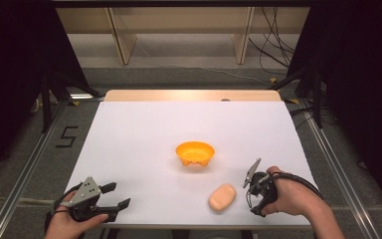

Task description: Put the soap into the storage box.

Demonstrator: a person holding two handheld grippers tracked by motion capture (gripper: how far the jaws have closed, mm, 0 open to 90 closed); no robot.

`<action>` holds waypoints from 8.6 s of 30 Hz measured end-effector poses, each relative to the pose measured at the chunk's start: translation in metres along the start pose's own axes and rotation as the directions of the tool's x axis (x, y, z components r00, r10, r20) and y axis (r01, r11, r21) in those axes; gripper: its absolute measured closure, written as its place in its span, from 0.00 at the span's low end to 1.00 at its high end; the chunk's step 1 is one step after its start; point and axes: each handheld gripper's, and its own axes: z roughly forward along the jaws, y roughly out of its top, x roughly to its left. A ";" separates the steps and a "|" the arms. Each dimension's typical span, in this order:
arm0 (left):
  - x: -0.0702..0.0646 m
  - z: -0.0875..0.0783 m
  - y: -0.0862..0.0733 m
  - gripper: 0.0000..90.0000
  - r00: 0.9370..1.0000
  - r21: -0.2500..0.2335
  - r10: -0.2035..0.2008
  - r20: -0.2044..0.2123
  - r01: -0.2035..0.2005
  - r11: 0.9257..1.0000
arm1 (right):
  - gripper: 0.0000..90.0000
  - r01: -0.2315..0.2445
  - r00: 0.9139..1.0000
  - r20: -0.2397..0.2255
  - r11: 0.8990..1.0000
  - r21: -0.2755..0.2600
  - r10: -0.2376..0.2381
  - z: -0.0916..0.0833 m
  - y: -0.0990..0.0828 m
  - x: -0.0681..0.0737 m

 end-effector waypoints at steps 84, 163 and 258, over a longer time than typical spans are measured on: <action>0.000 -0.001 0.000 0.30 1.000 0.007 0.013 0.004 -0.013 1.000 | 0.30 0.352 0.934 -0.063 0.936 -0.020 -0.352 0.045 0.087 0.007; -0.001 0.000 0.000 0.30 1.000 -0.001 0.006 0.010 -0.006 1.000 | 0.38 0.146 0.988 -0.030 0.987 -0.067 -0.148 0.008 0.097 -0.012; 0.000 -0.001 0.000 0.30 1.000 0.000 0.011 0.010 -0.011 1.000 | 0.38 0.082 0.996 0.069 0.940 -0.331 -0.062 -0.024 0.117 -0.048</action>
